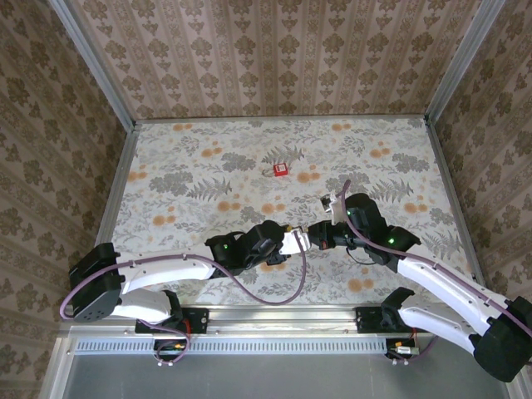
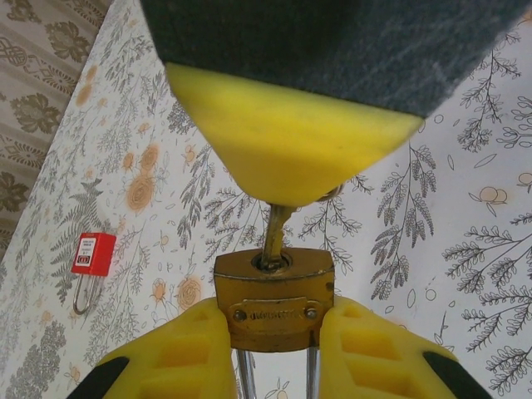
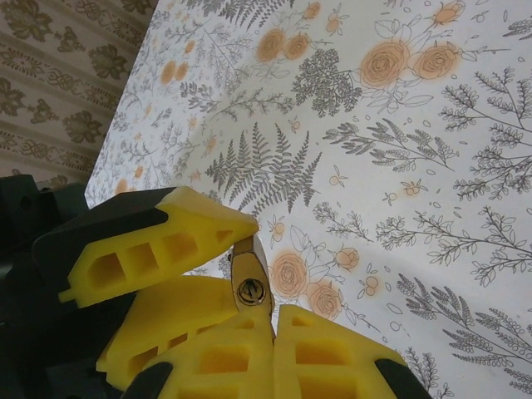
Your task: Unlock with the key
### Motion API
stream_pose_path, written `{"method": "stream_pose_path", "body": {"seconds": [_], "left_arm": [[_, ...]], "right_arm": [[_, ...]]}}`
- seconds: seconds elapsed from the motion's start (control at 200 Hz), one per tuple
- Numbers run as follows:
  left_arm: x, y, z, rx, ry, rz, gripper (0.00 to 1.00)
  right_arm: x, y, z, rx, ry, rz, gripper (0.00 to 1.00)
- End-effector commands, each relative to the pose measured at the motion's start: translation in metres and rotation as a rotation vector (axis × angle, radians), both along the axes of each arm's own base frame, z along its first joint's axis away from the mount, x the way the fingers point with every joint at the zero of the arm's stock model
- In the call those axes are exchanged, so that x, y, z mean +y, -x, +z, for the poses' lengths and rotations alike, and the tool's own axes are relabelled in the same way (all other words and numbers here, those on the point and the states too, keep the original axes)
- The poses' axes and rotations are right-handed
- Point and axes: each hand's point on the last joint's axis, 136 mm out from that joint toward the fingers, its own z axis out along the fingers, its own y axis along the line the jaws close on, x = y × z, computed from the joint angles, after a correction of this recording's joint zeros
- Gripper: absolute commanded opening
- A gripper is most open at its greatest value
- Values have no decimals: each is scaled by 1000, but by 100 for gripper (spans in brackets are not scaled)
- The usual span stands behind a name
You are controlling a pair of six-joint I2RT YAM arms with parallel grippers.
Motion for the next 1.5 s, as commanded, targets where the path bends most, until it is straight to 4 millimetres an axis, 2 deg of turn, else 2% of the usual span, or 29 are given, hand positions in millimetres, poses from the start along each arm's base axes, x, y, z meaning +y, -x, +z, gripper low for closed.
{"method": "stream_pose_path", "body": {"seconds": [0.0,0.18,0.755,1.0,1.225,1.335,1.495], "left_arm": [[-15,-4,29,-57,101,-6,10],[-17,-2,30,-53,104,-15,10],[-39,15,45,-33,134,-102,10],[-45,16,49,-38,143,-115,10],[-52,18,62,-37,198,-132,10],[-52,18,58,-30,181,-133,10],[-44,15,38,-15,121,-102,10]], "right_arm": [[5,10,-4,56,-19,36,0],[3,9,-8,58,6,32,0],[20,1,-15,45,23,87,0],[26,-1,-17,50,25,108,0],[31,-3,-26,68,24,112,0],[30,-3,-22,60,29,110,0],[15,-5,-4,16,46,68,16]]}}
